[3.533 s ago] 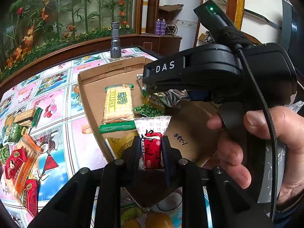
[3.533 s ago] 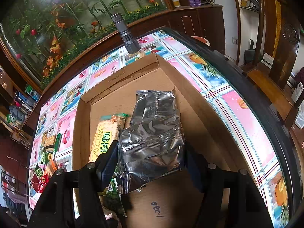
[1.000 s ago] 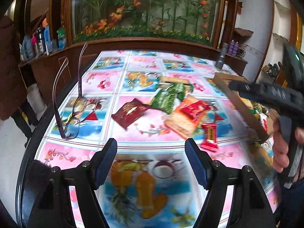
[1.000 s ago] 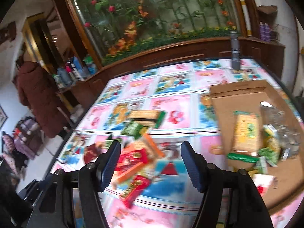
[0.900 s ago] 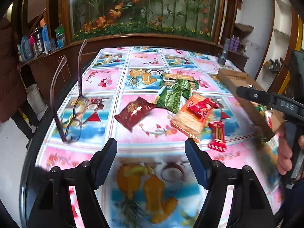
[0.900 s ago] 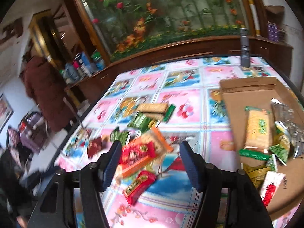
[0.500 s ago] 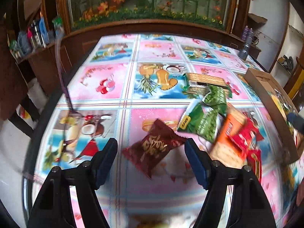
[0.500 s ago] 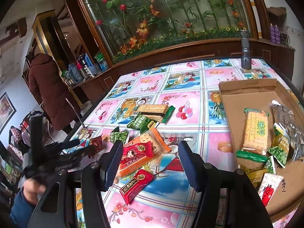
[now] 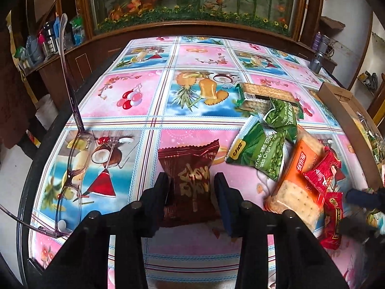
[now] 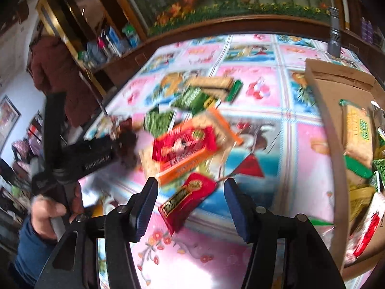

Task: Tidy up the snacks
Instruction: 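Grasp the dark red candy packet with the left tool while the right tool grasps the red black-labelled packet, then hold both packets raised above the snack pile with both tools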

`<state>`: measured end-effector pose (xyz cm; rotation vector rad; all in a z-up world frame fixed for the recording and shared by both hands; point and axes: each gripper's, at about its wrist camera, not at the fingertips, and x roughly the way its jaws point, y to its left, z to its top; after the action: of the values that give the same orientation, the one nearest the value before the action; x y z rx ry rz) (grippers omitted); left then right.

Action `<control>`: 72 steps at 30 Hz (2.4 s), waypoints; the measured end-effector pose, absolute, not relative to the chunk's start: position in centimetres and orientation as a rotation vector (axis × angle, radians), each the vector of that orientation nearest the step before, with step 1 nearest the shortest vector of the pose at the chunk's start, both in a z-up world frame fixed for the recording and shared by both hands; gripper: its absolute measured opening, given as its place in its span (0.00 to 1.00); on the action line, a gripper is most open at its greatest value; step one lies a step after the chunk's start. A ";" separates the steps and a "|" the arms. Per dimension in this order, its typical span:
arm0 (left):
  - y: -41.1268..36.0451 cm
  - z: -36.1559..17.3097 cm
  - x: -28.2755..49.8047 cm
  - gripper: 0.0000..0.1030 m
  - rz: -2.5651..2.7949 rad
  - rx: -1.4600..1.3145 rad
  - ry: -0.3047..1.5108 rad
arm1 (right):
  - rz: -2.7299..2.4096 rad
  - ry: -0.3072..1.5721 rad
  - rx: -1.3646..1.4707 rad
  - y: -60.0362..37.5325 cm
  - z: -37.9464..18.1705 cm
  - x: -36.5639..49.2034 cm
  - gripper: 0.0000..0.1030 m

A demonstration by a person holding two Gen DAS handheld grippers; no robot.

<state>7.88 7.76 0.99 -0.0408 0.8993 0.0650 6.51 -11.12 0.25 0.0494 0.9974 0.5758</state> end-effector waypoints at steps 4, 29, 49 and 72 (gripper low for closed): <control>7.7 1.0 7.9 0.32 0.078 -0.040 0.888 | 0.529 0.989 -0.061 -9.6 -0.7 5.8 0.41; 7.3 3.8 6.7 0.29 0.029 -0.110 0.763 | 0.371 0.839 -0.092 -12.0 1.2 6.3 0.20; 6.6 4.2 6.3 0.29 0.021 -0.089 0.737 | 0.381 0.792 -0.042 -12.8 2.2 6.4 0.20; 6.5 4.3 6.2 0.29 0.019 -0.085 0.737 | 0.379 0.792 -0.033 -13.0 2.3 6.3 0.20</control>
<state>6.15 6.45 4.27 -0.0849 0.7373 0.0186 6.34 -12.96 2.32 -0.0333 0.7919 0.3791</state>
